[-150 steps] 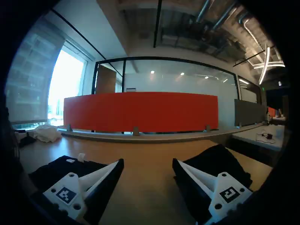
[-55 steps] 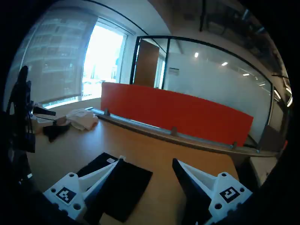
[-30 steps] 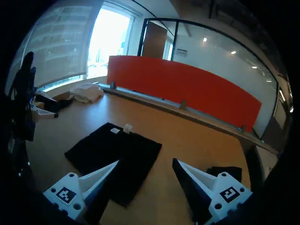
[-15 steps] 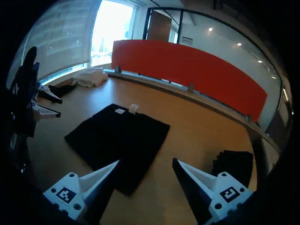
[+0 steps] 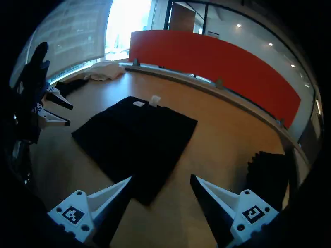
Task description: Fold towel
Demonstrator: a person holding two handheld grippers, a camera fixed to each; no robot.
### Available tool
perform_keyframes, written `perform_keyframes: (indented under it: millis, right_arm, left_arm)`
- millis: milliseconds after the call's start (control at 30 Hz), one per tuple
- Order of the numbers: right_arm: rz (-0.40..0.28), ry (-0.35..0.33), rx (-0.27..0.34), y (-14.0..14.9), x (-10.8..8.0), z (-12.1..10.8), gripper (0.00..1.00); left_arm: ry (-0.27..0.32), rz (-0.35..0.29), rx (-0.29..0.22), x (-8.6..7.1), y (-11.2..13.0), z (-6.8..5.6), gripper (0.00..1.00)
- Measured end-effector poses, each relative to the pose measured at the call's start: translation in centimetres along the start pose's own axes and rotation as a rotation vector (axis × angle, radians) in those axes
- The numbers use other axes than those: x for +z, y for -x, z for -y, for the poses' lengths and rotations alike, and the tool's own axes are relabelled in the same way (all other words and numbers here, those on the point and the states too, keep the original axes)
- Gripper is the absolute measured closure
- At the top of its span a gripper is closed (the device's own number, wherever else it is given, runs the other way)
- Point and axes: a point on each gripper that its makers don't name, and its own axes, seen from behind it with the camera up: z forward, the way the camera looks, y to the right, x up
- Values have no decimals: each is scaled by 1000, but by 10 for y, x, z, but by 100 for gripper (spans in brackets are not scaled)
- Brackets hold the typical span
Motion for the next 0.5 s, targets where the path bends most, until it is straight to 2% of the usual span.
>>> perform_keyframes:
  millis: [200,500]
  right_arm:
    - [33,-16,3,17,5,6,1]
    - [76,-39,3,41,10,14,2]
  left_arm:
    - [20,45,6,10,16,-7,5]
    - [37,107,-16,19,38,-14,5]
